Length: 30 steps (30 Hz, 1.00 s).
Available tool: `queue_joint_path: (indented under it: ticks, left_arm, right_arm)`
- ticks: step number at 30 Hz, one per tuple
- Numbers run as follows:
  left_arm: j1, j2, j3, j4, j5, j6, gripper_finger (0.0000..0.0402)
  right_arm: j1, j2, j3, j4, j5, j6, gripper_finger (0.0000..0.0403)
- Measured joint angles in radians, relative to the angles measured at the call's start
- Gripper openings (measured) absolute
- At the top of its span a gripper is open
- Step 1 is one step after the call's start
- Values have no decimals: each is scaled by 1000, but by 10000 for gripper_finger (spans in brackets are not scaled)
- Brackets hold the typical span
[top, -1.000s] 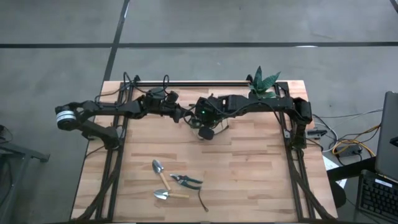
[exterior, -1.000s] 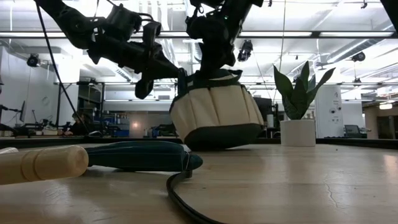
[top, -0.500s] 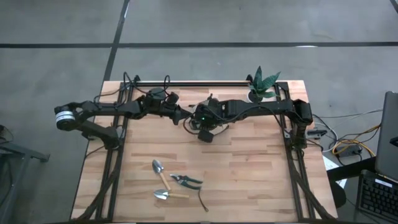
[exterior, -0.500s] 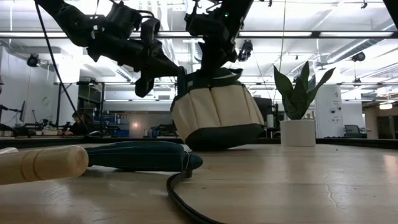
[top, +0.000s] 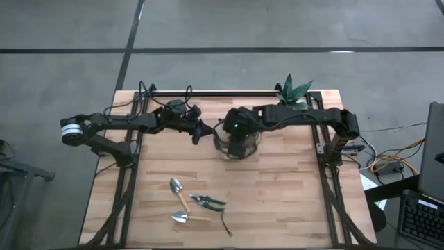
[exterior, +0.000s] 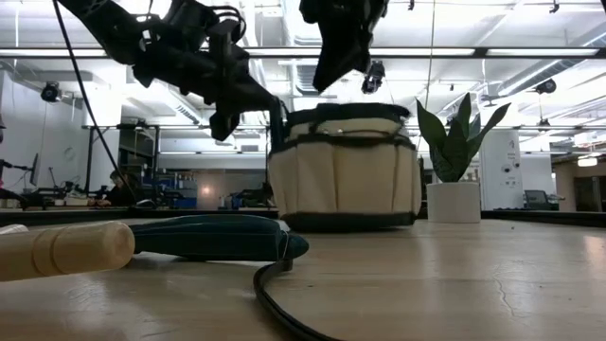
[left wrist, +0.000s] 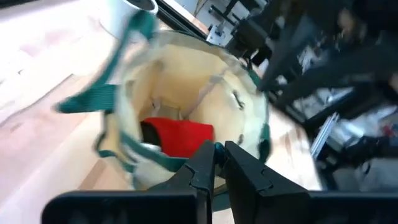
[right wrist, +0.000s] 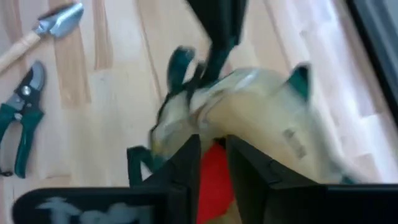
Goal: Pick & Place Garden tools in Gardening bag
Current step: Put the top pruner into the left bag pocket
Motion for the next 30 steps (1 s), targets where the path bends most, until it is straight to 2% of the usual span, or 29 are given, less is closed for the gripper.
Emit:
queue_joint_path:
  ticks: [3, 16, 30]
  left_arm:
    - [-10, -3, 0, -45, 29, 88, 30]
    - [-10, 0, 19, -71, 35, 43, 37]
    - [-11, -6, 31, -79, 7, -12, 141]
  right_arm:
    - [-19, -19, 0, 12, 0, -6, 91]
    - [-137, -23, -1, -39, -63, -51, 136]
    - [-168, -22, -1, -101, -66, -63, 153]
